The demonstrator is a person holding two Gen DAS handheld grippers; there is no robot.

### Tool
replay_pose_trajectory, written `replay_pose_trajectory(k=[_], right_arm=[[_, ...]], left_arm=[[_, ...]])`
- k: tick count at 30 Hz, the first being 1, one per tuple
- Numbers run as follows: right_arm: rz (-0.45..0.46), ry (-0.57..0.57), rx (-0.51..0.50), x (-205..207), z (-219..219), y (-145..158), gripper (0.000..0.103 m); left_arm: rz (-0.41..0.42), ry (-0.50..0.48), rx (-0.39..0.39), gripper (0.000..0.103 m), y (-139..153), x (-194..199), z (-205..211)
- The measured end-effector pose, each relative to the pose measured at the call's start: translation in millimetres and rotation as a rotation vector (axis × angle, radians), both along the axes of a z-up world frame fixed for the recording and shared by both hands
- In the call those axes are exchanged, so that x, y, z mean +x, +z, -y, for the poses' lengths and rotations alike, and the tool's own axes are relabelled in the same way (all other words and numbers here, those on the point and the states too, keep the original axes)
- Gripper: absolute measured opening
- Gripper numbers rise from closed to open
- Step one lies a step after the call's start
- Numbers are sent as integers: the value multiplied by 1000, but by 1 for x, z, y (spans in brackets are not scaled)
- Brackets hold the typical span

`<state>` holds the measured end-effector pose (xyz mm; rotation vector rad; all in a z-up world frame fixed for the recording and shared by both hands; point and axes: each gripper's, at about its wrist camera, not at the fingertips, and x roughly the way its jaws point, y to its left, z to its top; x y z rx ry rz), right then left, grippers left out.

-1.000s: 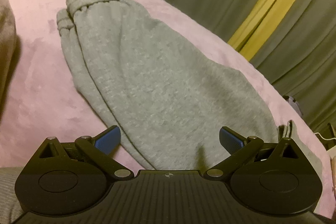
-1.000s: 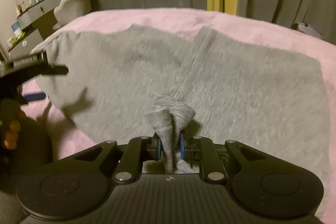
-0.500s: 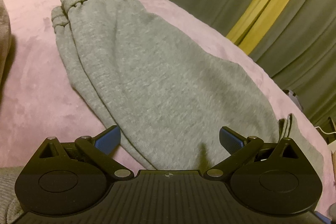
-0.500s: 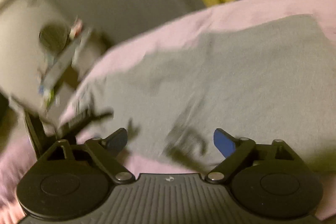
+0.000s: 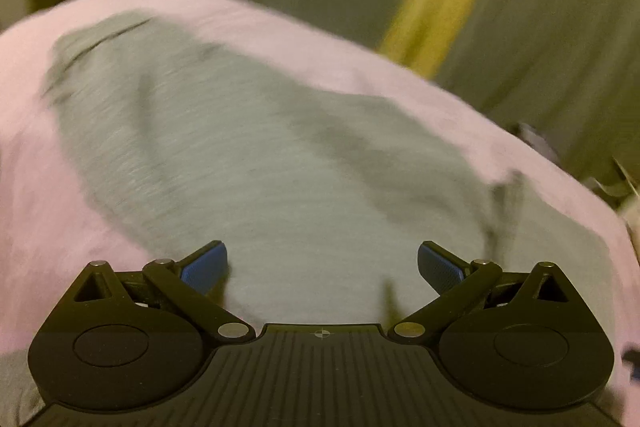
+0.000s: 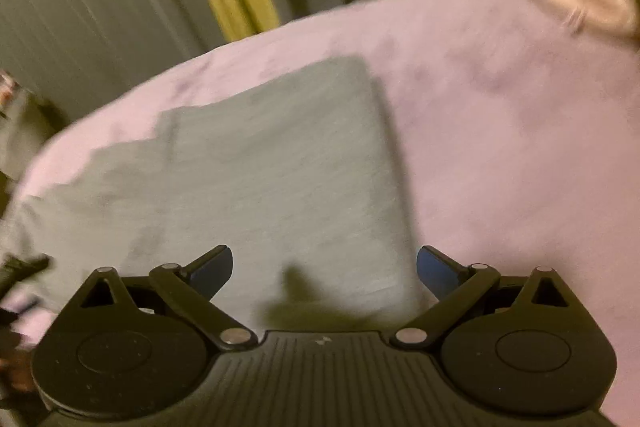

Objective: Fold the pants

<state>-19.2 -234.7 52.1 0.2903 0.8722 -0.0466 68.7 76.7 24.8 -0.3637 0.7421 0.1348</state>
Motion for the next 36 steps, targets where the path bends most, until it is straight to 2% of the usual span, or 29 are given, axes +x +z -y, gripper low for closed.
replay_pose_trajectory(k=[2, 3, 6, 10, 13, 14, 15, 16, 18, 21, 24, 26, 29, 31, 32, 36], right_arm=[[2, -28, 17, -3, 9, 1, 99], [-7, -40, 21, -2, 15, 0, 99], [-35, -69, 60, -1, 24, -6, 99], [-56, -106, 158, 1, 38, -21, 99], [-73, -137, 184, 2, 43, -27, 99], [-76, -131, 187, 4, 43, -28, 99], [-78, -124, 188, 4, 42, -29, 99], [-80, -118, 187, 4, 42, -28, 99], [-84, -109, 194, 5, 42, -30, 99], [-96, -110, 213, 6, 44, -32, 99], [-101, -121, 237, 5, 46, -34, 99], [-105, -126, 246, 5, 47, -35, 99], [-108, -122, 245, 5, 46, -35, 99], [-111, -117, 242, 6, 45, -35, 99], [-115, -116, 242, 6, 45, -35, 99], [-134, -110, 235, 11, 45, -36, 99]], left_arm=[[2, -92, 1, 103, 6, 8, 17], [-11, -142, -27, 103, 8, 14, 25], [-94, -258, -196, 103, 0, 41, 40], [-193, -292, -359, 103, -16, 74, 56], [-202, -320, -396, 100, -19, 88, 70], [-210, -332, -403, 95, -20, 92, 74], [-219, -345, -412, 83, -20, 94, 78], [-240, -356, -425, 78, -23, 97, 82], [-296, -357, -440, 76, -34, 106, 82], [-315, -341, -462, 71, -45, 111, 79], [-315, -323, -528, 44, -51, 115, 75], [-324, -311, -518, 22, -53, 117, 74], [-294, -339, -522, 21, -55, 114, 73], [-302, -324, -519, 28, -58, 114, 71], [-305, -309, -527, 29, -59, 115, 71], [-305, -260, -601, 41, -65, 119, 68]])
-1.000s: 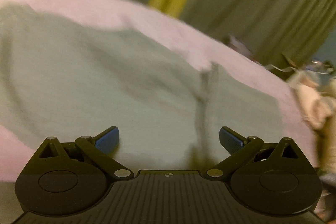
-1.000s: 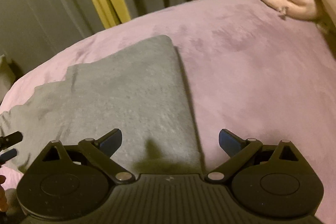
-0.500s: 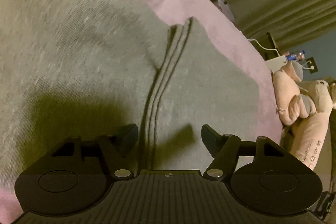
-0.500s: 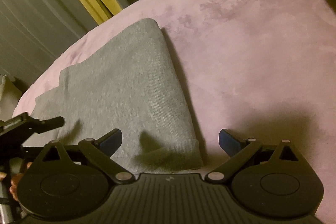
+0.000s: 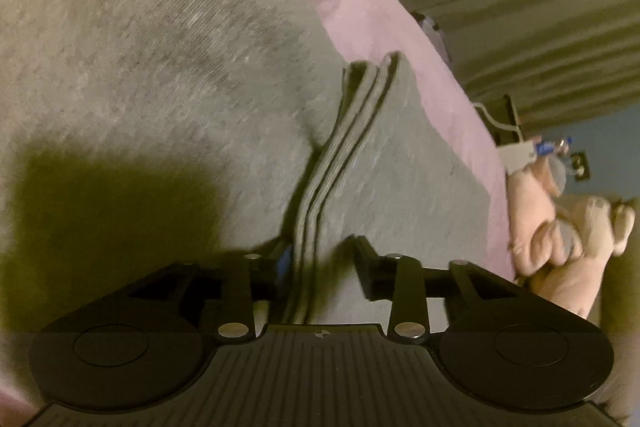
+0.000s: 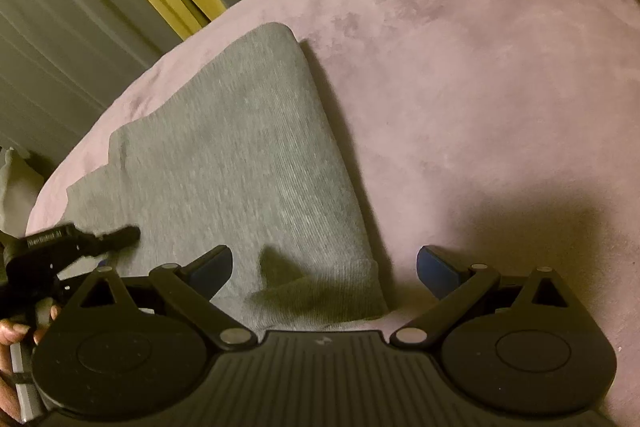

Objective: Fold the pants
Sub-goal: 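Pull the folded edge straight with the left gripper and open it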

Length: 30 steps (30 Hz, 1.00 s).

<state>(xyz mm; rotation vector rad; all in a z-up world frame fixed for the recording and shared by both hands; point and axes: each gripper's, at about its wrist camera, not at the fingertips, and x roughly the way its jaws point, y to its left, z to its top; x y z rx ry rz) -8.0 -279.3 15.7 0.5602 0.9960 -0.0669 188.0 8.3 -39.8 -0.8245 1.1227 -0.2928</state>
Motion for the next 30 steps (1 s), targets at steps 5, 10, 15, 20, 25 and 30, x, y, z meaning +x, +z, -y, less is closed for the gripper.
replay_pose_trajectory(k=[5, 10, 15, 20, 25, 30], right_arm=[[1, 0, -6, 1, 0, 0, 99], [0, 9, -15, 1, -2, -1, 99], [-26, 63, -15, 6, -10, -3, 99], [-47, 75, -25, 11, -15, -5, 99], [-65, 88, -34, 14, -18, -6, 99], [-69, 90, -36, 15, -16, -5, 99]], left_arm=[[-19, 28, -34, 18, -1, 7, 2], [91, -31, -5, 17, 35, 0, 1], [169, -41, 35, 17, 68, -3, -13], [119, 11, 84, 17, 60, -4, -45], [43, 54, 84, 21, 31, -7, -64], [73, 55, 126, 30, 35, -12, -60]])
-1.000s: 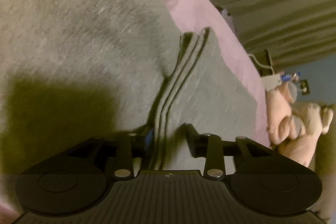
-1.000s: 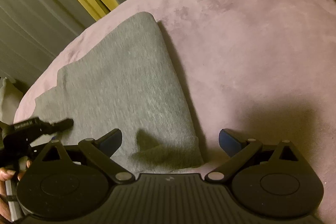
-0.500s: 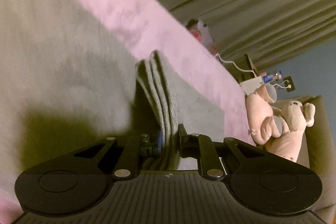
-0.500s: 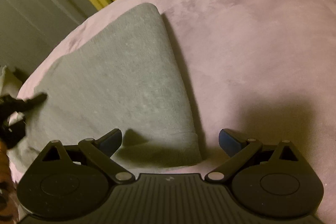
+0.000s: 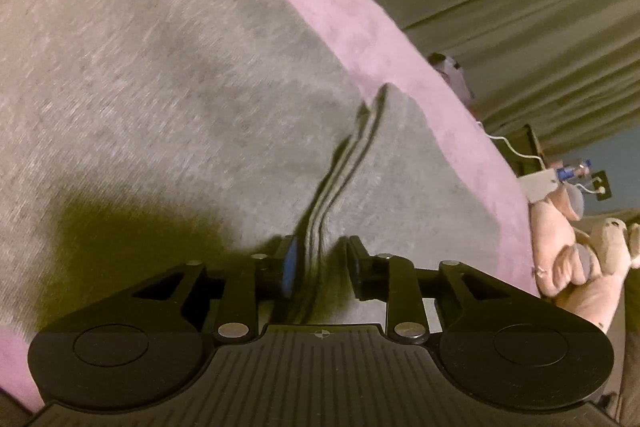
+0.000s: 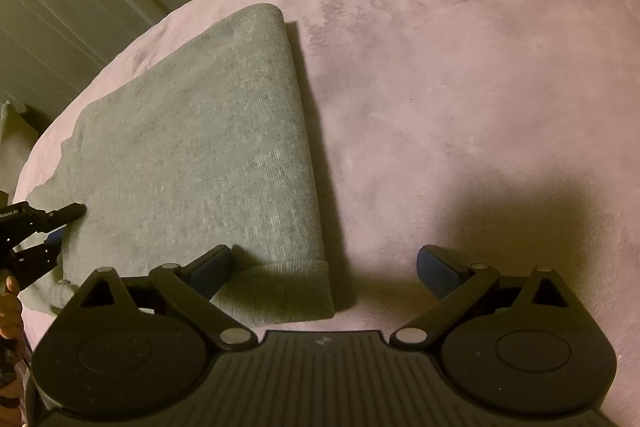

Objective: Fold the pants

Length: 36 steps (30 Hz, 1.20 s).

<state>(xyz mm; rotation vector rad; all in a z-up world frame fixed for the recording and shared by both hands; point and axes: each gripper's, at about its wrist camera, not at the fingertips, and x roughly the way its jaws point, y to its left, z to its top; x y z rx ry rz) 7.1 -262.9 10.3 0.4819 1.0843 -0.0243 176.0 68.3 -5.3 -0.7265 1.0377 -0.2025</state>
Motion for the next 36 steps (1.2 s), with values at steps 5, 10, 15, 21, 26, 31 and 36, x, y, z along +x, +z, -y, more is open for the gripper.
replay_pose_trajectory(k=[5, 10, 15, 21, 26, 31, 36], right_arm=[[-3, -2, -2, -1, -3, 1, 99], [-6, -3, -2, -1, -2, 1, 99], [-8, -5, 1, 0, -1, 1, 99], [-7, -18, 6, -1, 0, 1, 99], [-14, -11, -11, 0, -1, 1, 99], [-24, -2, -32, 2, -5, 2, 99], [-23, -5, -28, 1, -4, 2, 99]], left_arm=[[49, -93, 33, 48, 11, -21, 1], [63, -150, 59, 62, 18, -50, -1], [33, -168, 213, 71, 14, -63, 5], [34, -138, 257, 70, 9, -72, -2], [47, -70, 148, 71, 26, -70, -15], [48, -65, 190, 74, 30, -57, 0], [17, -89, 292, 81, 4, -50, 14]])
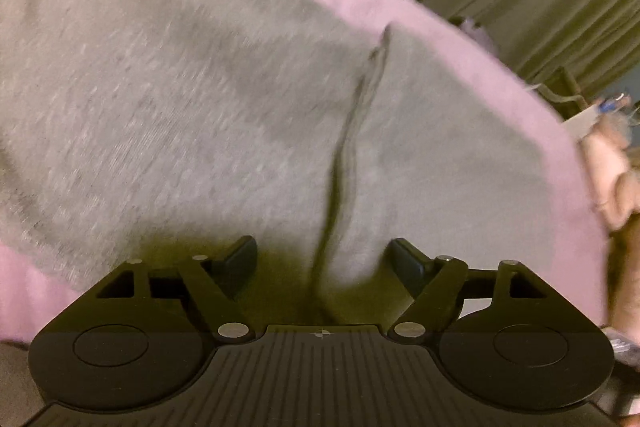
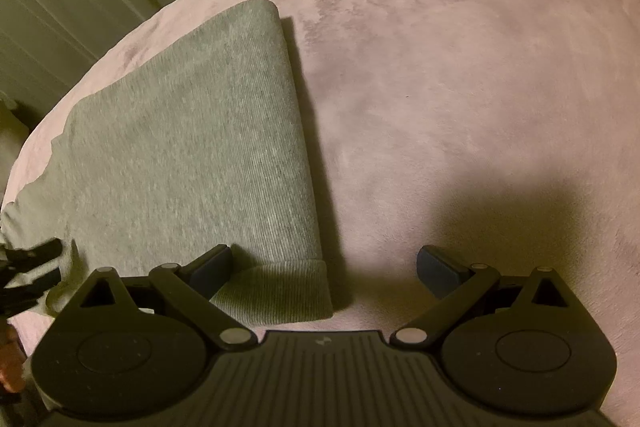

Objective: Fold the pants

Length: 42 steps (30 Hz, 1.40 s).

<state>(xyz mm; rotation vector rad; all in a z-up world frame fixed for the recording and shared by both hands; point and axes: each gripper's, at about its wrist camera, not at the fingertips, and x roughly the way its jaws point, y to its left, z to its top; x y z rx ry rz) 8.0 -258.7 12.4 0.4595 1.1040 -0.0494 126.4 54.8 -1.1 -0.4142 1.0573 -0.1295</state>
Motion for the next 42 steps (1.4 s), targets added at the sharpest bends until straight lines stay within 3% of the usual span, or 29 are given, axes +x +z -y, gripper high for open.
replay_pose_trajectory(k=[3, 6, 13, 18, 24, 28, 33, 35, 39, 42], right_arm=[[-2, 0, -2, 0, -1, 0, 99], [-6, 0, -3, 1, -2, 0, 99], [-1, -8, 5, 1, 0, 1, 99], [-3, -11, 10, 1, 1, 0, 99], [-12, -12, 4, 2, 1, 0, 99], [-20, -5, -17, 4, -2, 0, 99], [-32, 2, -44, 6, -5, 0, 99], [-33, 2, -47, 6, -5, 0, 99], [-35, -1, -48, 6, -5, 0, 99], [-40, 0, -52, 7, -6, 0, 99]], left_arm=[[99, -58, 81, 85, 0, -10, 9], [159, -96, 108, 88, -2, -21, 10], [167, -29, 7, 88, -2, -31, -10], [208, 187, -16, 91, 8, -37, -50], [236, 521, -130, 91, 16, -60, -141], [263, 580, -92, 91, 21, -73, -180], [270, 646, -169, 91, 18, -90, -205], [266, 648, -170, 91, 19, -75, -200], [274, 634, -149, 91, 19, -73, -202], [274, 644, -174, 91, 16, -77, -208]])
